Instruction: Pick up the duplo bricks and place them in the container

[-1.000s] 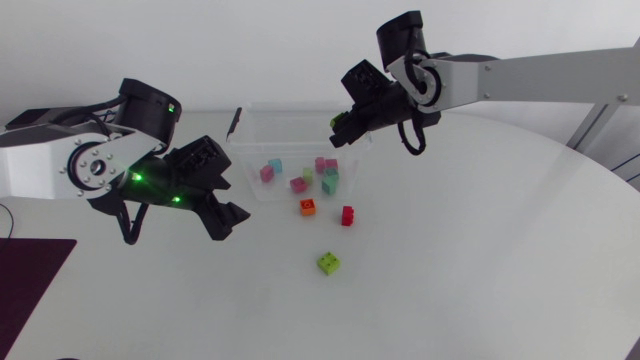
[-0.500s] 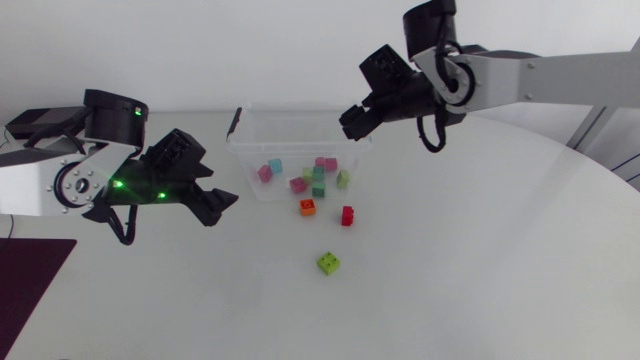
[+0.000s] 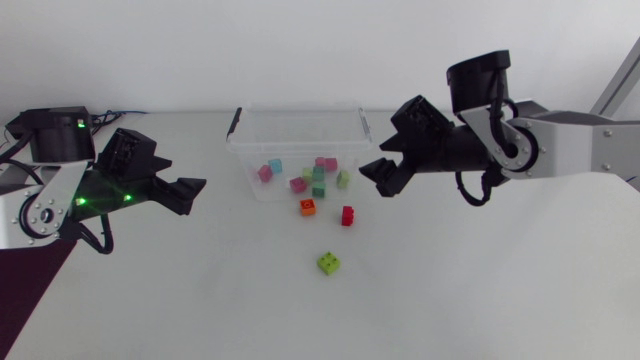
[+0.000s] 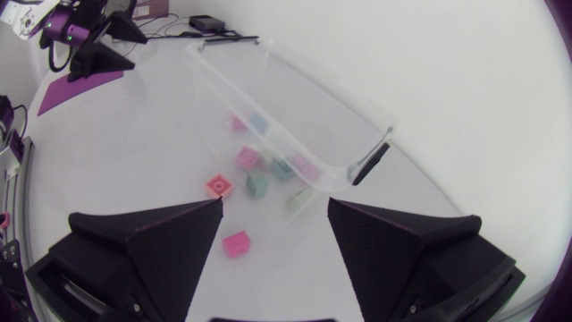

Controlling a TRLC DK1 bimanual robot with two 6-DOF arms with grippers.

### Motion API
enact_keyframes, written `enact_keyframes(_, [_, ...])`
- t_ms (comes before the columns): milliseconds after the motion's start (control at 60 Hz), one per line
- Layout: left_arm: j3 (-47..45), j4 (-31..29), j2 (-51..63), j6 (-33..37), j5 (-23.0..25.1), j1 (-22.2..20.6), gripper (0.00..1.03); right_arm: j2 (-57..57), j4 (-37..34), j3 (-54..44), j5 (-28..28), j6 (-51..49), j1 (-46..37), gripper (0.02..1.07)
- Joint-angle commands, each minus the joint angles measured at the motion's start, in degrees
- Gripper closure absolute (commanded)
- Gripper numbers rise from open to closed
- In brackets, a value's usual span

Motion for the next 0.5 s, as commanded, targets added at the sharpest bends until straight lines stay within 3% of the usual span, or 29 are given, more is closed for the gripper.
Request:
enact_keyframes(0, [-1.9,1.2,-1.1,-1.4,0.0,0.4,0.05,0.2,1.4,-3.2,-1.2,-2.2,-0.2,0.21])
enact_keyframes(217, [-4.5,2.0,-2.1,-0.7,-1.7,-3.6,0.05,8.1,3.7,-4.9,-3.8,-5.6,0.0,0.21])
enact_keyframes(483, [-8.1,3.4,-5.3,0.3,-4.3,-5.1,0.05,18.1,4.7,-2.0,-5.3,-8.5,-0.2,0.21])
